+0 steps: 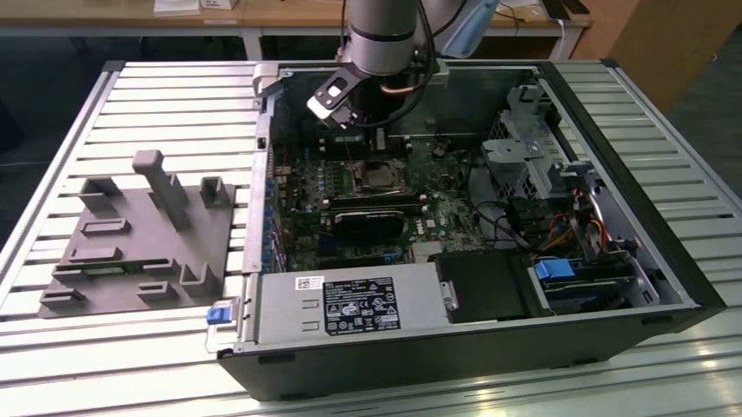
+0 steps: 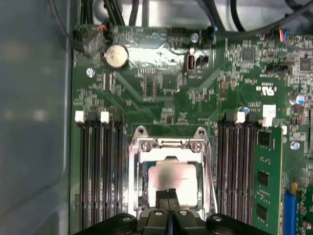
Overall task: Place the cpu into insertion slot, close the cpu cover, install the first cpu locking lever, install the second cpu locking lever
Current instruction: 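Close the cpu cover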
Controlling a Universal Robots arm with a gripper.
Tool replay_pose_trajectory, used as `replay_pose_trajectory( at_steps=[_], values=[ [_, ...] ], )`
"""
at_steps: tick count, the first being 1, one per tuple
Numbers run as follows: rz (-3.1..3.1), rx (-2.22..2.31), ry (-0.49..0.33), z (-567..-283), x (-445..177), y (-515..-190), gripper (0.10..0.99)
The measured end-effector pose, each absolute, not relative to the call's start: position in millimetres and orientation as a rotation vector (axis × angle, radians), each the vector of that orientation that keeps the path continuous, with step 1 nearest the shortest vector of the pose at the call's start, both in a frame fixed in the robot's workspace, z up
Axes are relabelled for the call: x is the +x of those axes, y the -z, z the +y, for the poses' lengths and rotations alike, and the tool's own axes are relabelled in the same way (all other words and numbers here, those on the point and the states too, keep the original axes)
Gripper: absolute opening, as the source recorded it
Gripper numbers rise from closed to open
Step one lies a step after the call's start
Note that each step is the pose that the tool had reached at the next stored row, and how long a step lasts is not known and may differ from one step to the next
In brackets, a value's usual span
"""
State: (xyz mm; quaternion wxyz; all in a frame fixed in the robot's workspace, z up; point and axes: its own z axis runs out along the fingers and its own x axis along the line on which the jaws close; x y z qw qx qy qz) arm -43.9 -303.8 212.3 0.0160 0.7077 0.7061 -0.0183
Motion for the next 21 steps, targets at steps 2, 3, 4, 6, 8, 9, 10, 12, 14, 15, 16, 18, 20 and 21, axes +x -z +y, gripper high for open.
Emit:
replay_pose_trajectory(
  at_steps=[2,3,4,6,8,9,10,12,14,15,16,18,20,21],
  values=[
    [2.196,2.201,0.057,-304,-47,-210,0.106],
    [2.196,2.201,0.057,-304,-48,-209,0.106],
    [2.196,2.201,0.057,-304,-49,-208,0.106],
    [2.196,2.201,0.057,-304,-49,-204,0.106],
    [2.196,2.201,0.057,-304,-49,-202,0.106],
    [2.196,2.201,0.057,-304,-49,-201,0.106],
    [2.196,2.201,0.057,-304,-49,-201,0.106],
    [2.196,2.201,0.058,-304,-49,-200,0.106],
    [2.196,2.201,0.058,-304,-47,-200,0.106],
    [2.196,2.201,0.058,-304,-45,-200,0.106],
    [2.196,2.201,0.058,-304,-44,-199,0.106],
    [2.196,2.201,0.057,-304,-42,-199,0.106],
    [2.196,2.201,0.055,-303,-42,-200,0.106],
    [2.196,2.201,0.055,-303,-41,-202,0.106]
  ],
)
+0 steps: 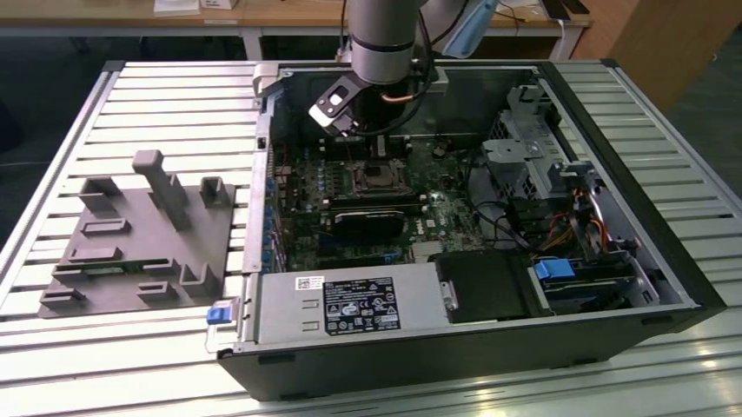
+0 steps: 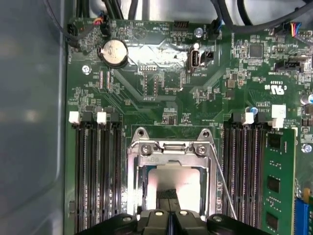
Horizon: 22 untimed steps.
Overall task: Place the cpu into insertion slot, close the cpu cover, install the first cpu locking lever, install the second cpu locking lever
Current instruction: 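Close the cpu cover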
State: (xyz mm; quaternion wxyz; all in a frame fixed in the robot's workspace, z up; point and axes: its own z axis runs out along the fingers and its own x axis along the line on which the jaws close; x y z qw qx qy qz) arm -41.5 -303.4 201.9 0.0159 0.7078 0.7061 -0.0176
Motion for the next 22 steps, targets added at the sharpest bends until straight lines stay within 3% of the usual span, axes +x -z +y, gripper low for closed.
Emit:
replay_pose_trajectory(
  at_steps=[22],
  values=[
    [2.196,2.201,0.057,-305.6,-37.3,-213.8,0.106]
  ],
)
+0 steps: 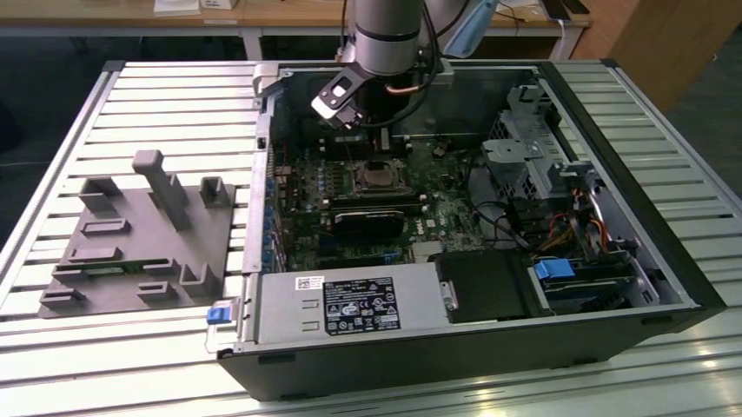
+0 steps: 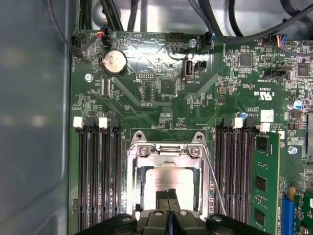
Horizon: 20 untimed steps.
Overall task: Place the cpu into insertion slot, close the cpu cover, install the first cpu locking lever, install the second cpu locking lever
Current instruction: 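Close the cpu cover, then install the first cpu locking lever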
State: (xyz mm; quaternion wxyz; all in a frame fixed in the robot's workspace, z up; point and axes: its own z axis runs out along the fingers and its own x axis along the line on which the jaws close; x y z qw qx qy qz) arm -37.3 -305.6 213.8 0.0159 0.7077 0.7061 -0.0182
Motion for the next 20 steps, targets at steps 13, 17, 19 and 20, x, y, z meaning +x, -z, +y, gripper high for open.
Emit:
replay_pose_trajectory(
  at_steps=[13,17,19,20],
  values=[
    [2.196,2.201,0.057,-305.8,-35.8,-213.9,0.106],
    [2.196,2.201,0.057,-305.9,-35.7,-215.6,0.106],
    [2.196,2.201,0.057,-305.9,-35.7,-216.9,0.106],
    [2.195,2.202,0.057,-305.9,-35.7,-217.8,0.106]
  ],
)
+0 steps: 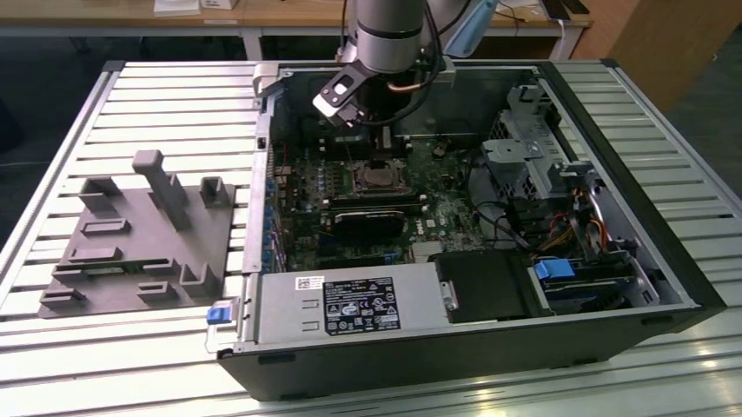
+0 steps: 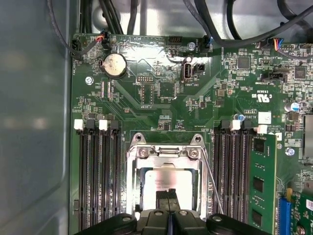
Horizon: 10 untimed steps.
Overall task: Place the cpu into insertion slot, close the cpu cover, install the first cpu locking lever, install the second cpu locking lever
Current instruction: 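Install the first cpu locking lever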
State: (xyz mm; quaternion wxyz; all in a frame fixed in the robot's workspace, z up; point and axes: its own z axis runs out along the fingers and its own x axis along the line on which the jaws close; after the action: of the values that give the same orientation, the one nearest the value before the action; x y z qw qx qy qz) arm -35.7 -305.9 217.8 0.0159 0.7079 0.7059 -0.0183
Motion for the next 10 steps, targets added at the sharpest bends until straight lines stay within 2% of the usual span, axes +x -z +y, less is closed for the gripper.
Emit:
replay_pose_trajectory(
  at_steps=[10],
  values=[
    [2.195,2.202,0.056,-306,-36,-243,0.106]
  ],
)
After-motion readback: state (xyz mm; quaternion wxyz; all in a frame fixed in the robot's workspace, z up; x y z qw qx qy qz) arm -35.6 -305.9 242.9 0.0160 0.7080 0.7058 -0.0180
